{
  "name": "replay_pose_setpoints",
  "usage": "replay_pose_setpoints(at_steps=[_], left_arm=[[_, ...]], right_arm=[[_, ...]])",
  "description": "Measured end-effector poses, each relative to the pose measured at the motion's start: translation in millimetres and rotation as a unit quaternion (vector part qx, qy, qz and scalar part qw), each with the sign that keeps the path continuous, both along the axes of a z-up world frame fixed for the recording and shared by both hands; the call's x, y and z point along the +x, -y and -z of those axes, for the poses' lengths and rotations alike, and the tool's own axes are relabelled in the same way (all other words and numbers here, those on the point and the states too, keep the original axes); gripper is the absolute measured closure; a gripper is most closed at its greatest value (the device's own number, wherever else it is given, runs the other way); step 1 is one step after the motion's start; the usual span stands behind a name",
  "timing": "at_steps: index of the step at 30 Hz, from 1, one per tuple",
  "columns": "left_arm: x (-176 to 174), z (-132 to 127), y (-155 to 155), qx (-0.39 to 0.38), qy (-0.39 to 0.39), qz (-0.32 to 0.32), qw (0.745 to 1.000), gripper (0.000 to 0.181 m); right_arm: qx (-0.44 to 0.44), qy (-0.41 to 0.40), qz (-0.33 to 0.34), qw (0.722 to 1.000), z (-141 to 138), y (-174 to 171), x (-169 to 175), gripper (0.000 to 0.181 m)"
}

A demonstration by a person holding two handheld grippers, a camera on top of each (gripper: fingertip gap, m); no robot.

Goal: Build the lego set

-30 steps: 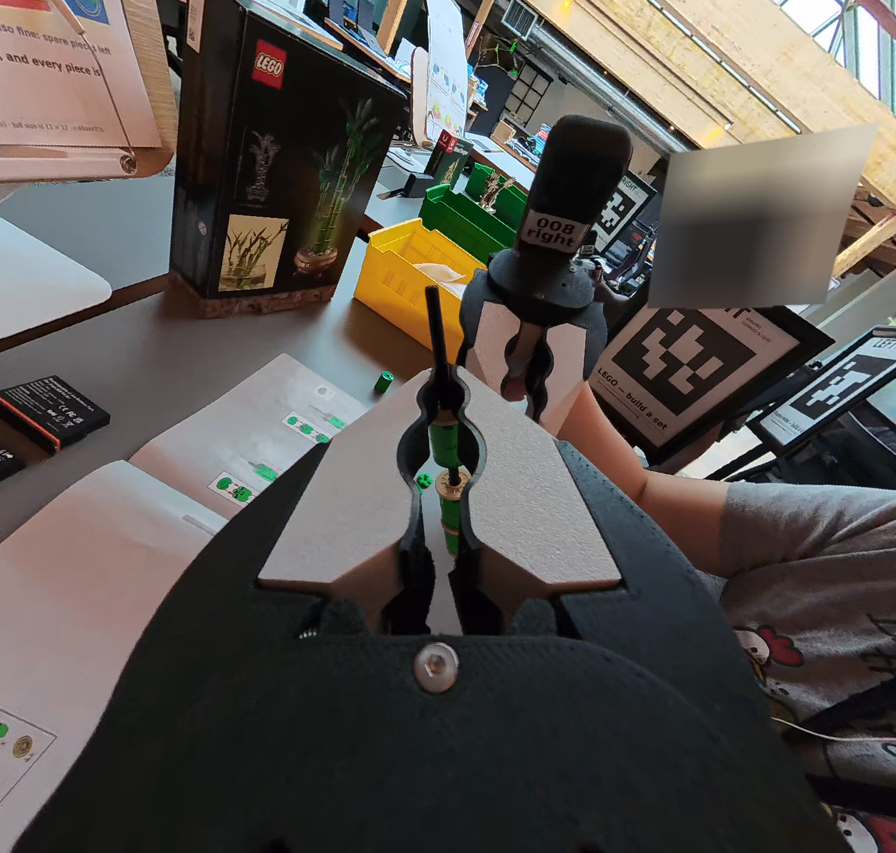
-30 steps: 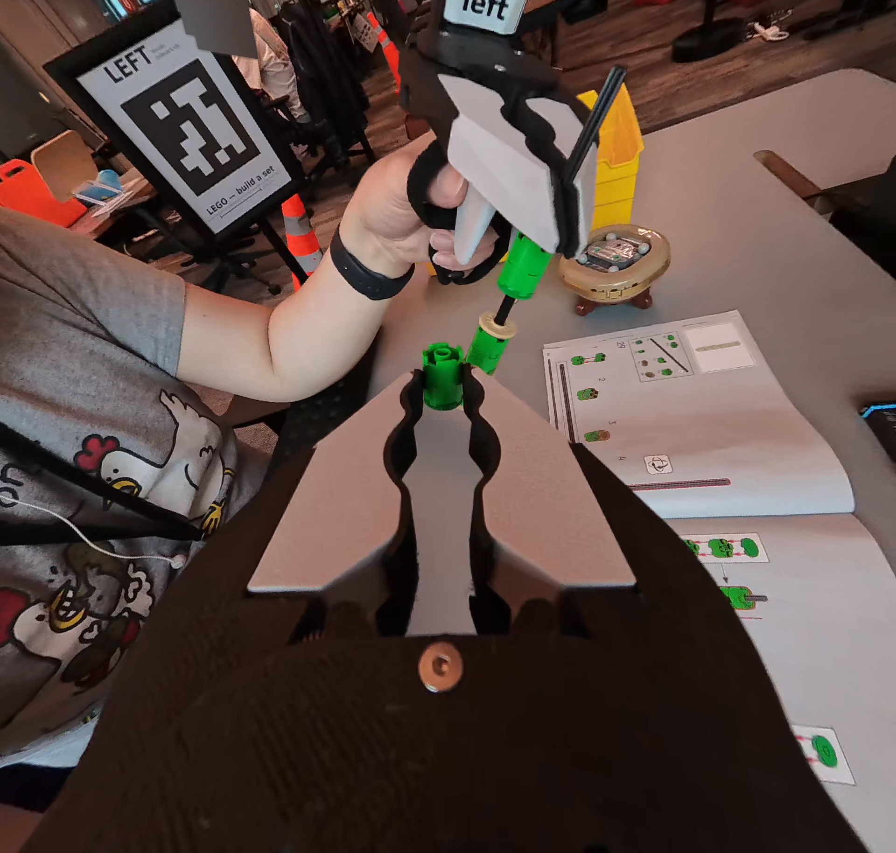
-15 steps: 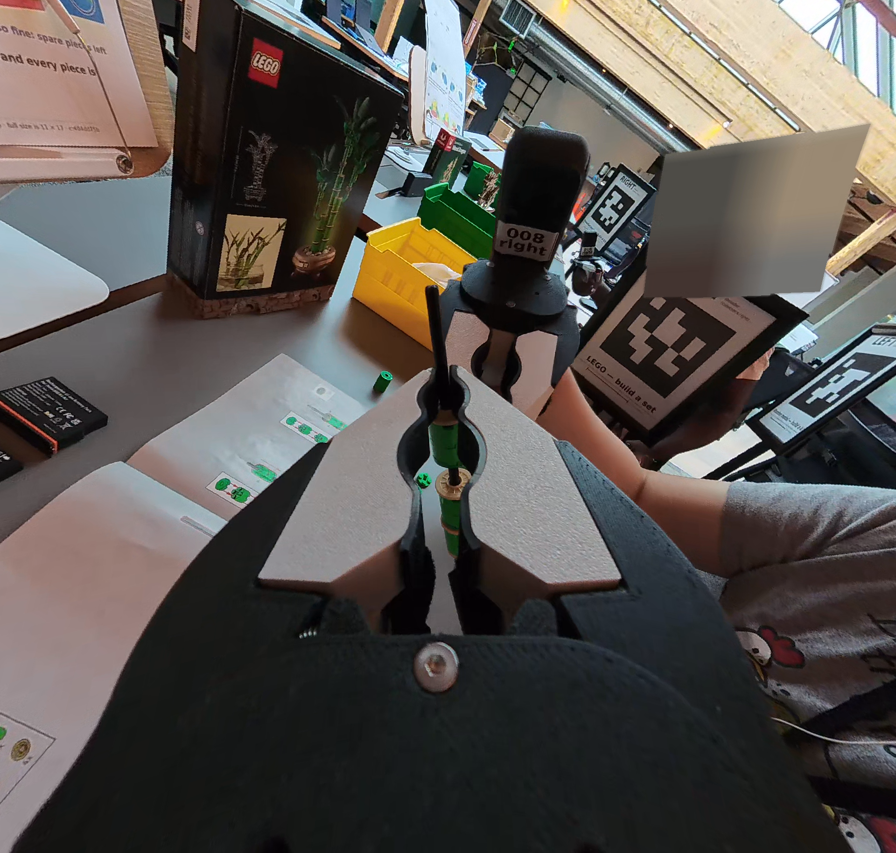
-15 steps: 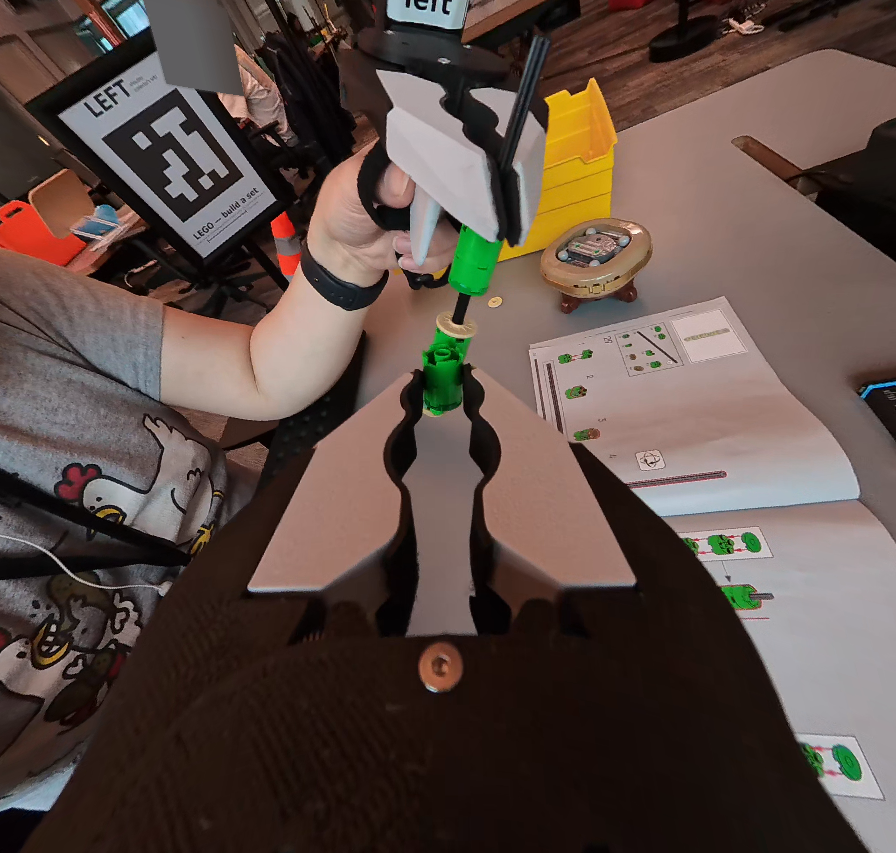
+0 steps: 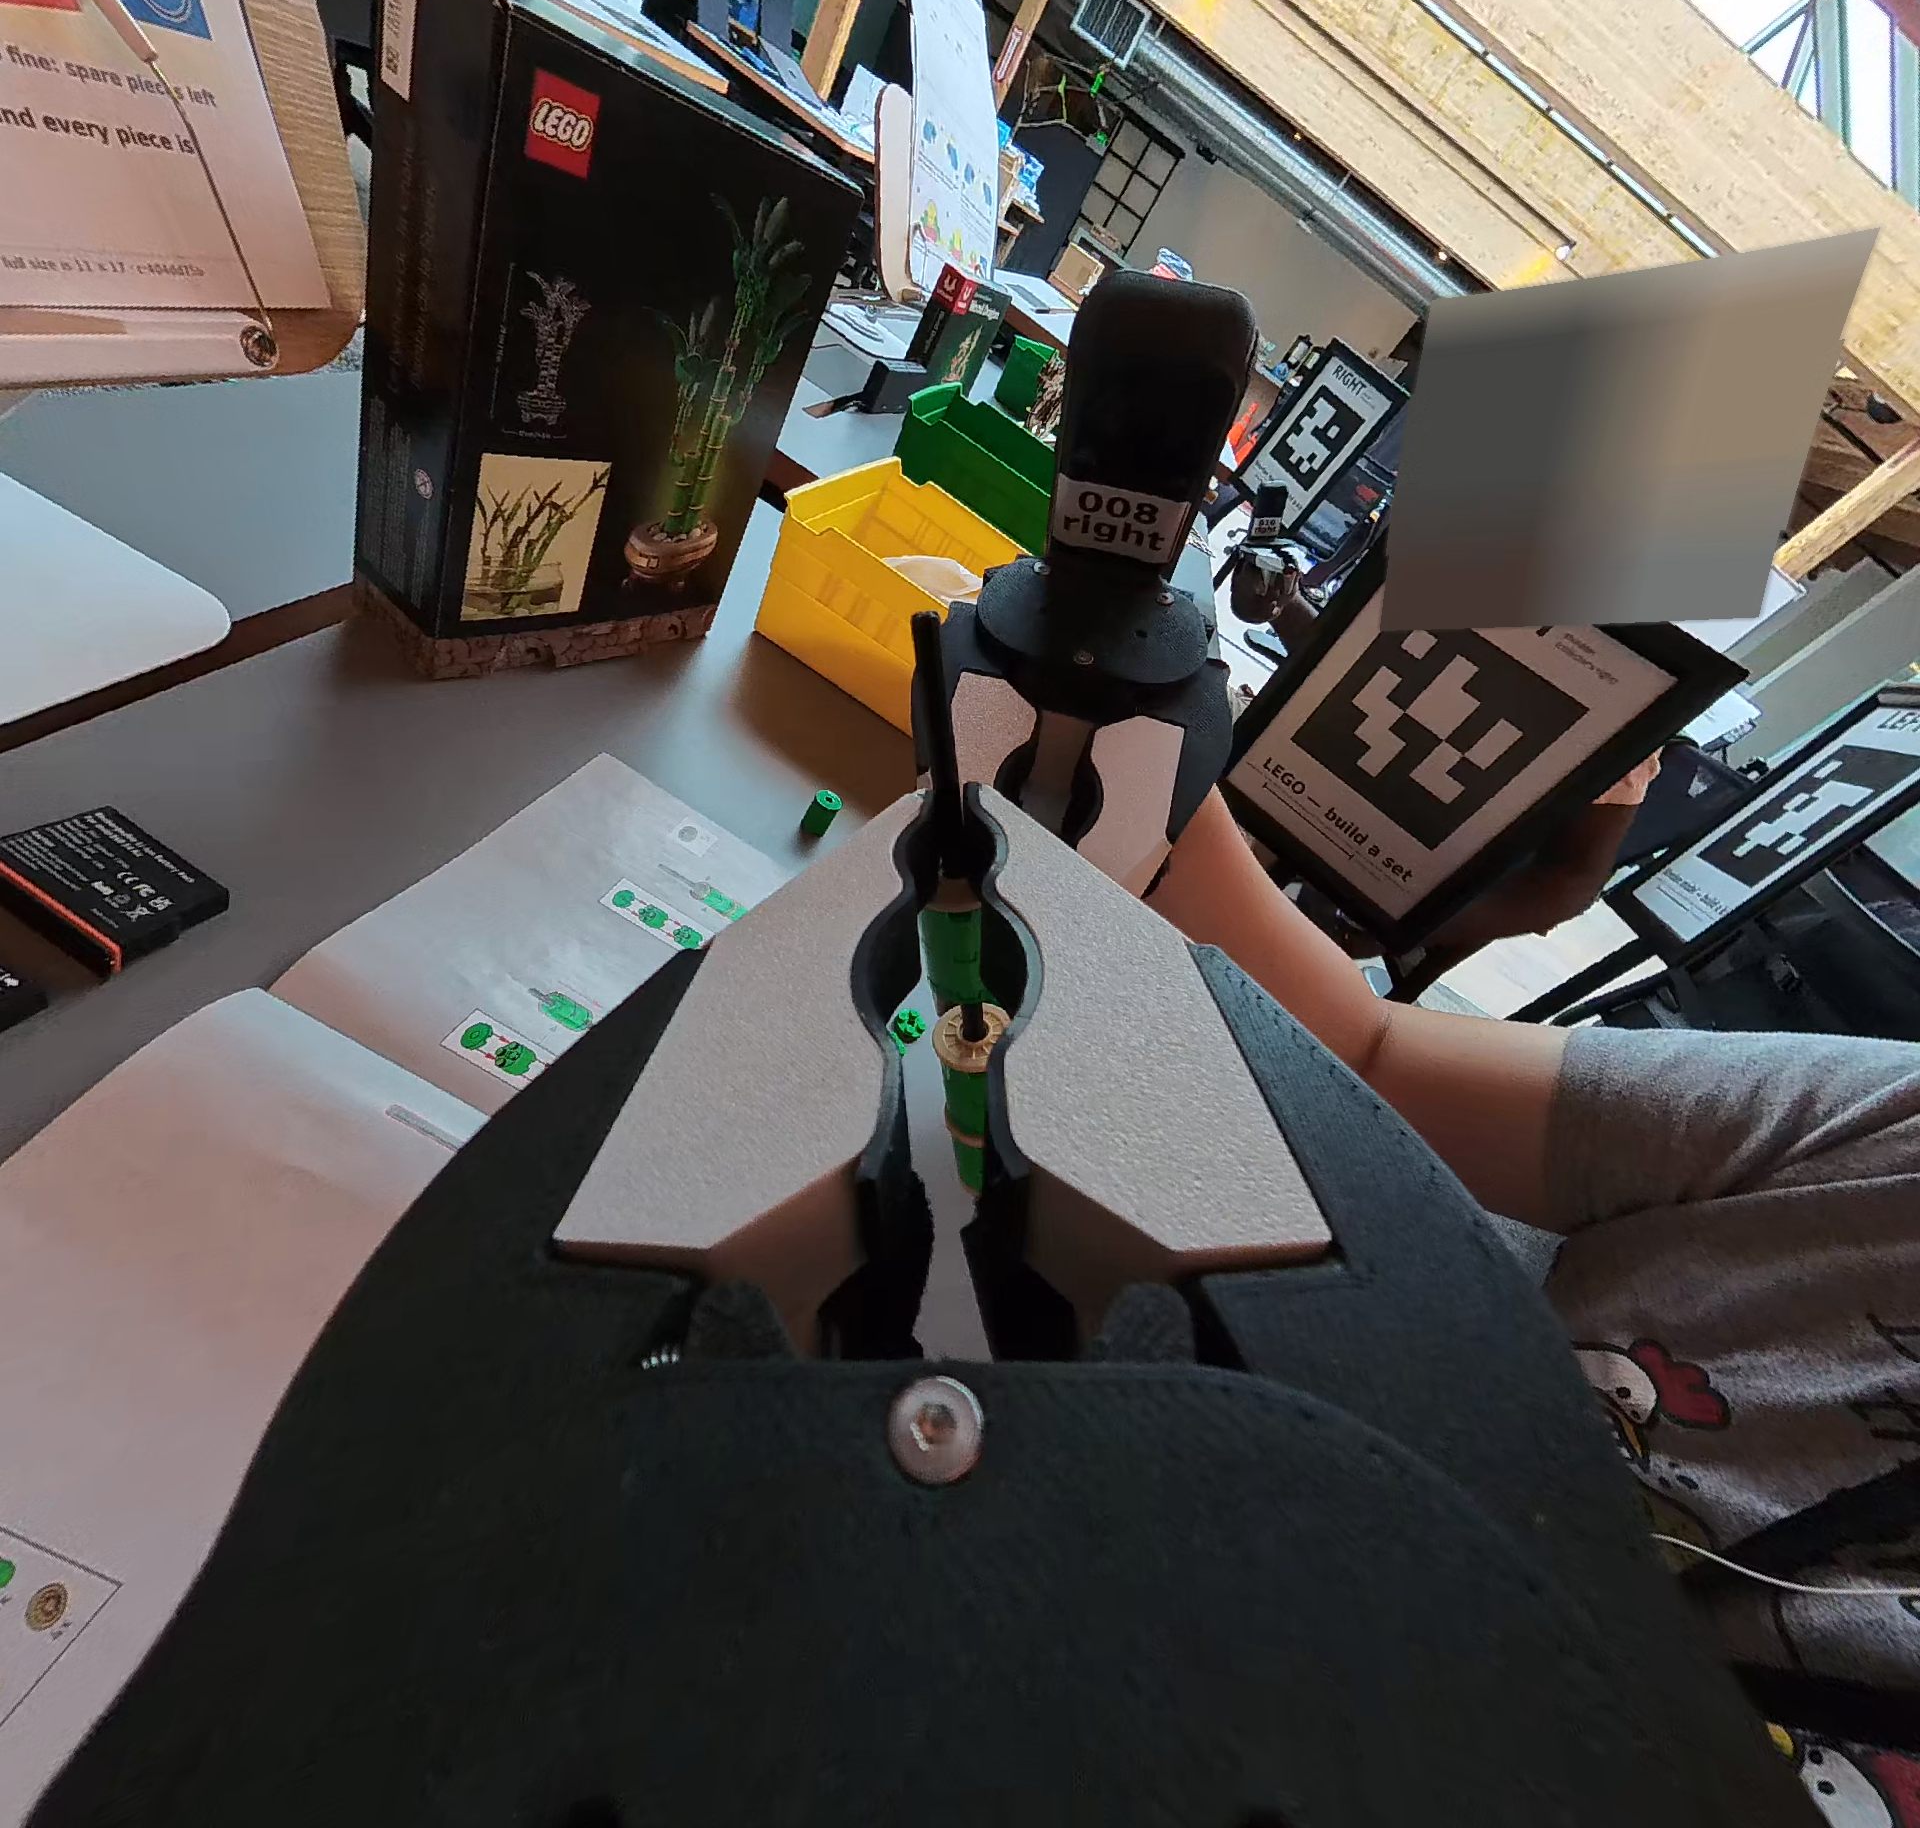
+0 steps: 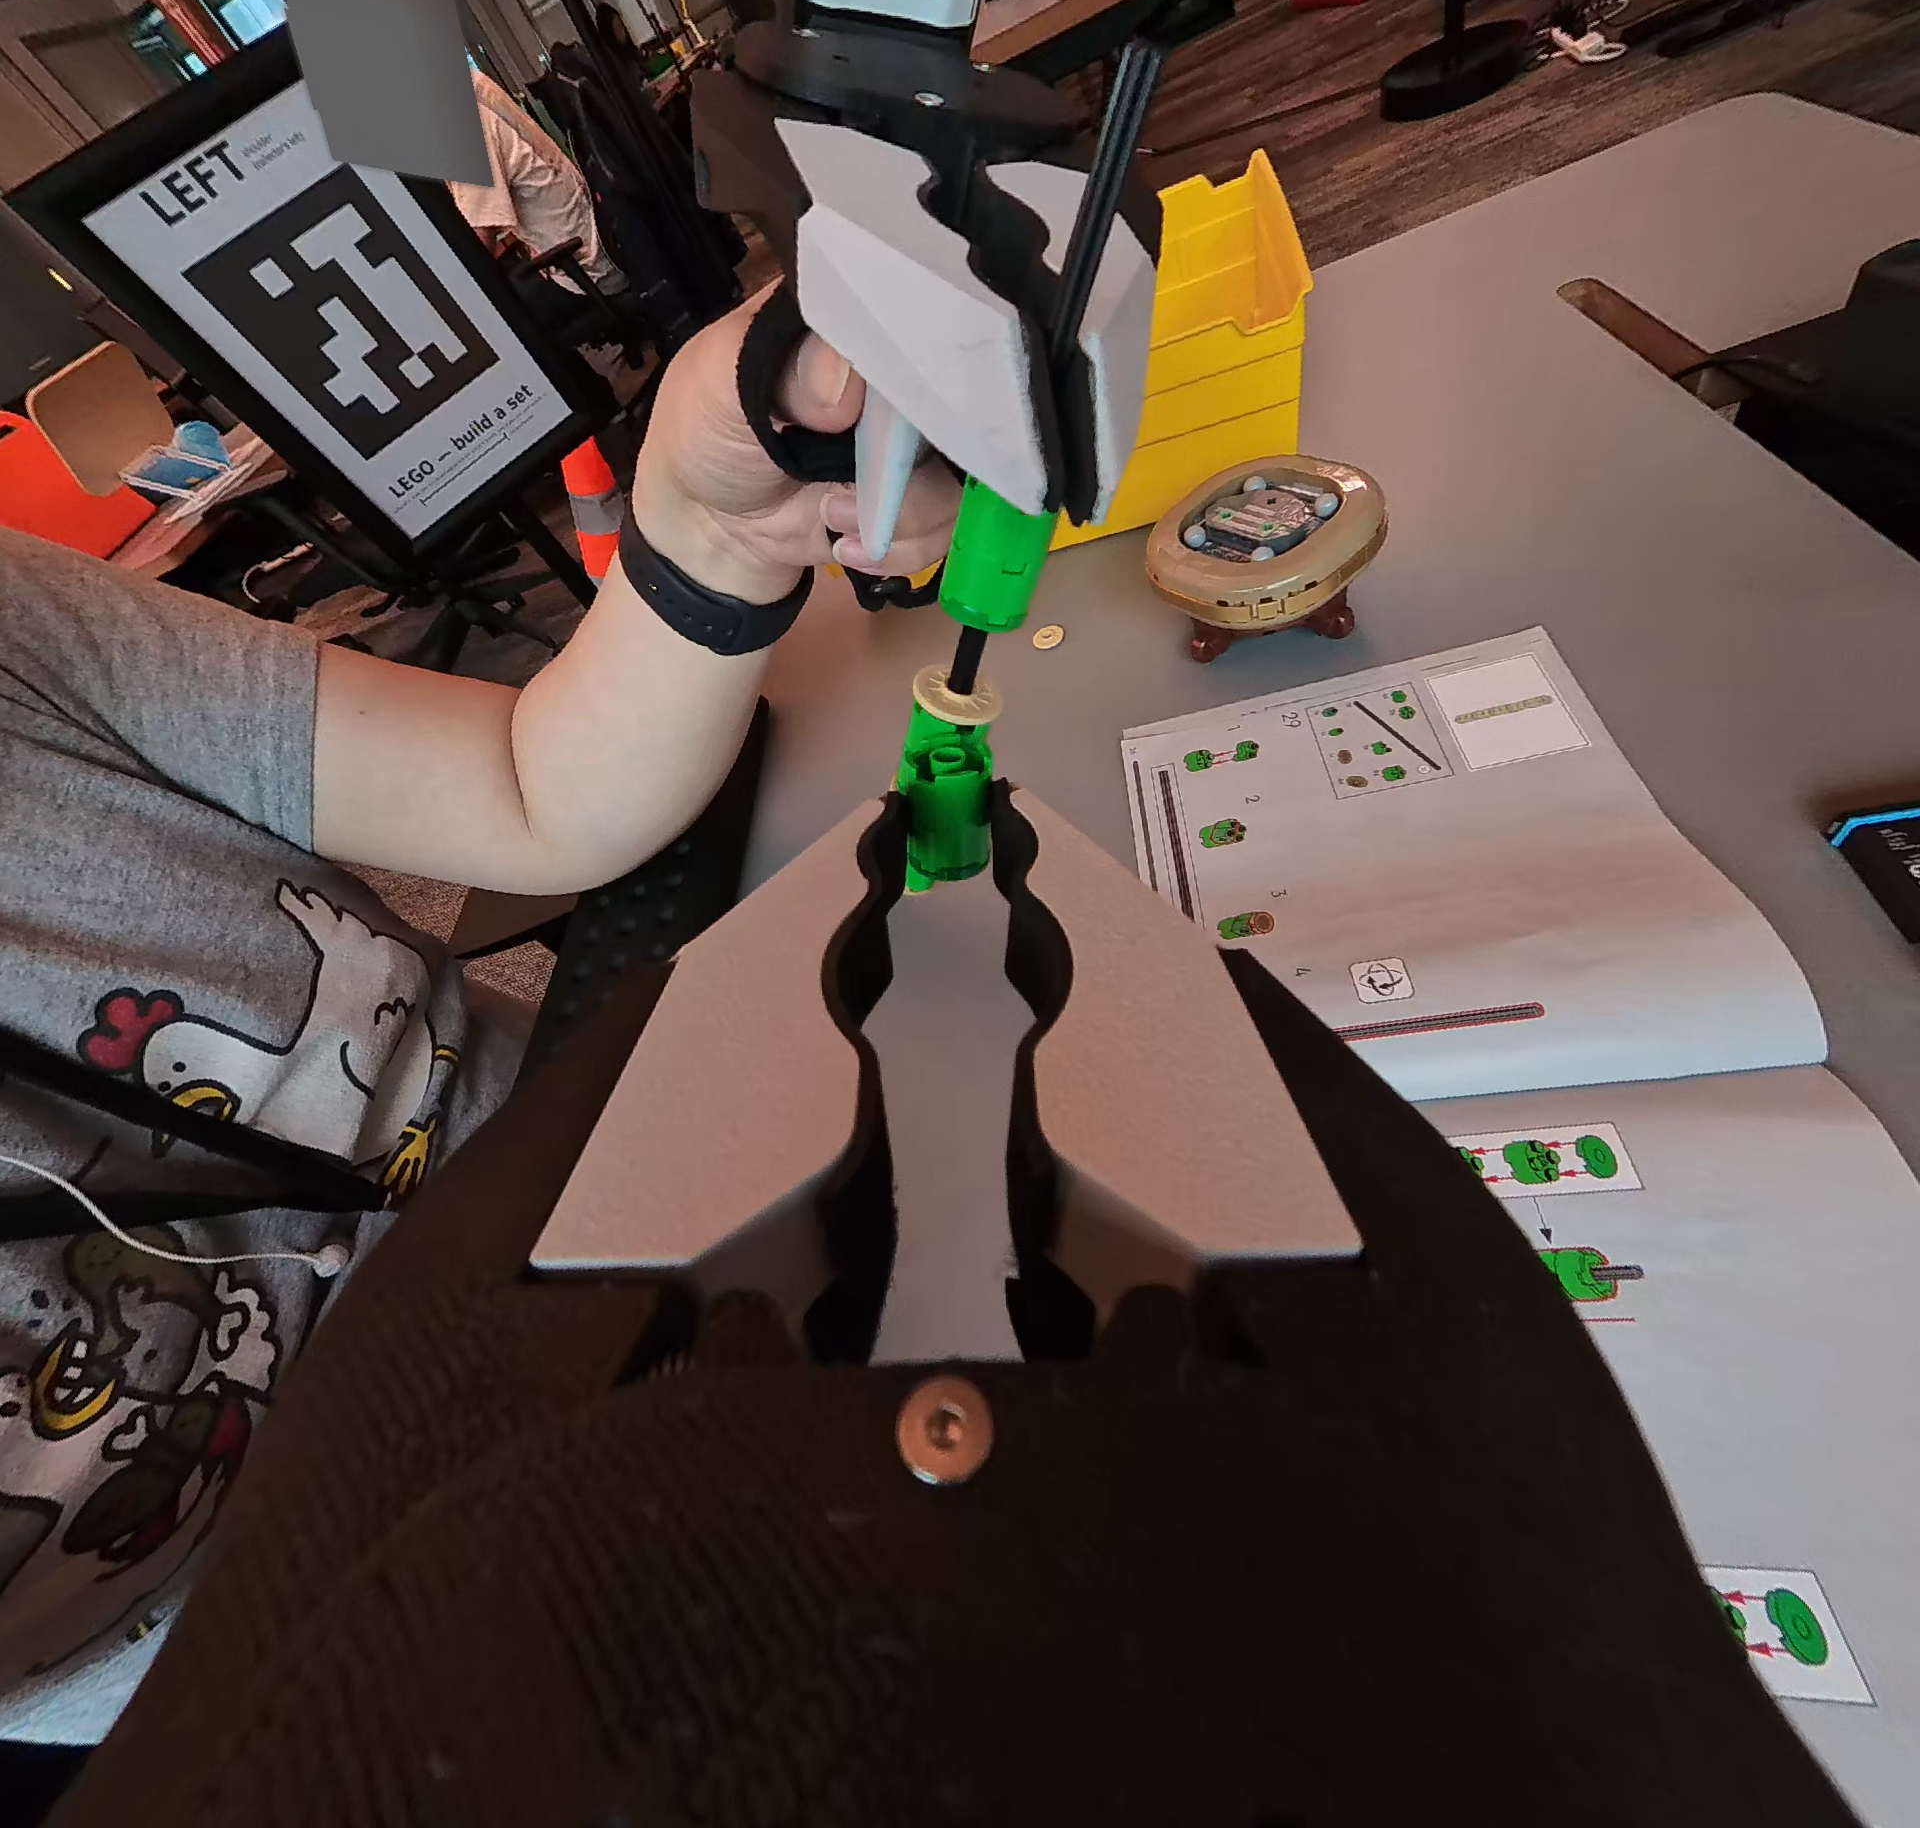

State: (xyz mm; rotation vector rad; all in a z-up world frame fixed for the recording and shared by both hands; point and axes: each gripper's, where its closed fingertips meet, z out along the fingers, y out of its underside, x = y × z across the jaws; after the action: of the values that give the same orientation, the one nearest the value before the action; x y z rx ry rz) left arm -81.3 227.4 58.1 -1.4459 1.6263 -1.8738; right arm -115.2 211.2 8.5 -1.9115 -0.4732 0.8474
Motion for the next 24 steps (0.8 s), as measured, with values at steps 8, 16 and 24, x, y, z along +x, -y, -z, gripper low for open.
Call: replay_pose_setpoints(at_steps=[8,16,24], left_arm=[[0.8,1.4,1.3,0.003,-0.002,0.001,1.000,0.181],[23.5,23.4,34.7,0.001,-0.014,0.035,0.999,0.180],[30.9,35.8,58.3,-0.012,-0.028,0.069,0.997,0.180]], right_arm=[[-0.002,0.019,0.001,1.000,-1.4,7.3,6.3,0.167],[-0.002,0.091,0.048,0.995,-25.3,69.9,53.8,0.166],[0.042,0.060,0.101,0.992,-50.8,89.4,80.9,0.167]])
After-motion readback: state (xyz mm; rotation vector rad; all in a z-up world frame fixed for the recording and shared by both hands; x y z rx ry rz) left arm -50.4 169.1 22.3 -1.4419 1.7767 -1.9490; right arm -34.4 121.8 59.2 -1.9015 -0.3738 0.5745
